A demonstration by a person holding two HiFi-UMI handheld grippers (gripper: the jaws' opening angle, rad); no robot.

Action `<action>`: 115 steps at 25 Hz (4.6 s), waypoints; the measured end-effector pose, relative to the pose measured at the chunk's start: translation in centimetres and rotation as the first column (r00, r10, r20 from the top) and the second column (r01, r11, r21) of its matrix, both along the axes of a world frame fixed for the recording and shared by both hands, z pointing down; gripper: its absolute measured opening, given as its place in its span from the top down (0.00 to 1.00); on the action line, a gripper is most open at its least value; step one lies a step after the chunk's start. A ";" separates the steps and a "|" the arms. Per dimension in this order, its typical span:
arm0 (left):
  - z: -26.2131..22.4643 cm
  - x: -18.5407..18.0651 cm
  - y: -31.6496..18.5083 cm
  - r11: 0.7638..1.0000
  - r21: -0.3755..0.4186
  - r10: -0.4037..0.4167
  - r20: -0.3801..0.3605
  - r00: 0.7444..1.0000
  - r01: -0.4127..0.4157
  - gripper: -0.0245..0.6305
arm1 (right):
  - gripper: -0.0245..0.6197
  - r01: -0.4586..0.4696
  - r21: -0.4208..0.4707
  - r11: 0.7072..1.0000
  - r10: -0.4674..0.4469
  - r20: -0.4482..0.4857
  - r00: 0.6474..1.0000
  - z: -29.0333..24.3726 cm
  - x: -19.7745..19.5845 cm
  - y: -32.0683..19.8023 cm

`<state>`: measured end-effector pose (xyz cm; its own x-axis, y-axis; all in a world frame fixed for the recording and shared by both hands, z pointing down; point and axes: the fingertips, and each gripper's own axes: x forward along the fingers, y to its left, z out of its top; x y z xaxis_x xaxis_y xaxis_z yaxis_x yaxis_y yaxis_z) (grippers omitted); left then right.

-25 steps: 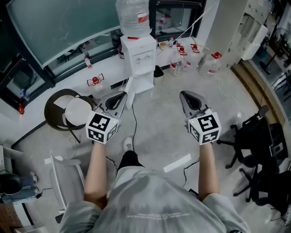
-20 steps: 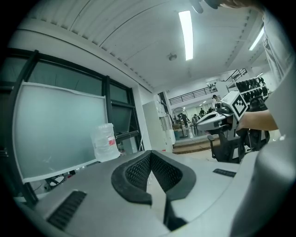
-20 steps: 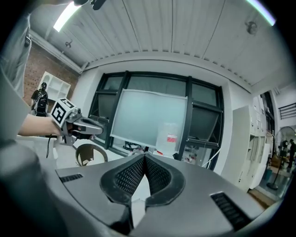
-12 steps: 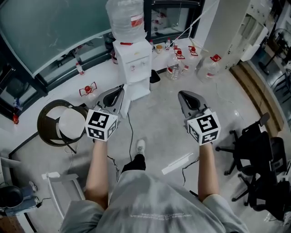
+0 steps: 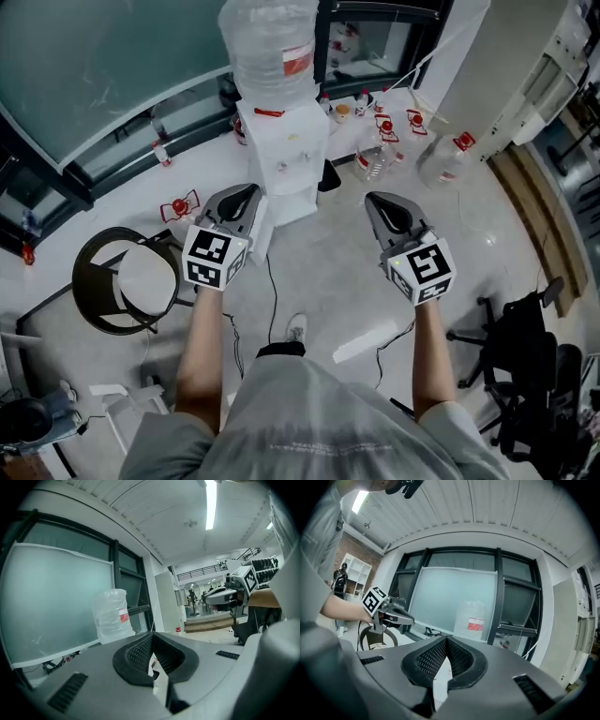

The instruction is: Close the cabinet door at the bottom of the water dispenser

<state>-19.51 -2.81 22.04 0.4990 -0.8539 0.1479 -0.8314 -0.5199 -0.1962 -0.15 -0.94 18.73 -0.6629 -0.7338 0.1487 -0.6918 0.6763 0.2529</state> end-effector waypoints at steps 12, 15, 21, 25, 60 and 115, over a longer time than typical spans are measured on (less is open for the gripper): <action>12.8 -8.1 -11.8 0.959 -0.240 -0.138 0.056 0.989 0.147 0.93 | 0.92 0.023 -0.181 0.983 -0.038 -0.081 0.996 11.2 -6.5 -14.5; 17.4 -9.3 -11.9 0.934 -0.331 -0.141 0.012 0.990 0.137 0.94 | 0.92 0.101 -0.244 0.965 -0.112 -0.032 0.993 14.8 -9.2 -15.4; 28.8 -12.4 -13.1 0.891 -0.415 -0.225 -0.046 0.973 0.187 0.93 | 0.81 0.221 -0.347 0.911 -0.190 0.121 0.974 25.6 -12.8 -17.9; 37.9 -13.6 -13.7 0.845 -0.474 -0.291 -0.015 0.957 0.249 0.85 | 0.75 0.228 -0.409 0.884 -0.216 0.075 0.973 34.6 -13.8 -19.0; 75.1 -10.0 -10.3 0.472 -0.829 -0.519 0.016 0.855 0.302 0.67 | 0.71 0.080 -0.675 0.734 -0.083 0.027 0.996 64.0 -5.8 -20.3; 75.9 18.5 -44.8 0.366 -0.800 -0.867 -0.106 0.488 0.475 0.71 | 0.72 0.088 -0.710 0.699 -0.173 -0.048 0.984 68.3 23.4 -45.9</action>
<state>-1.03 -47.63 97.99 -0.0542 -0.6943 0.7177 -0.7962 0.4637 0.3885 23.26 -46.80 87.02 -0.6934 -0.2951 0.6574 -0.5817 0.7677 -0.2690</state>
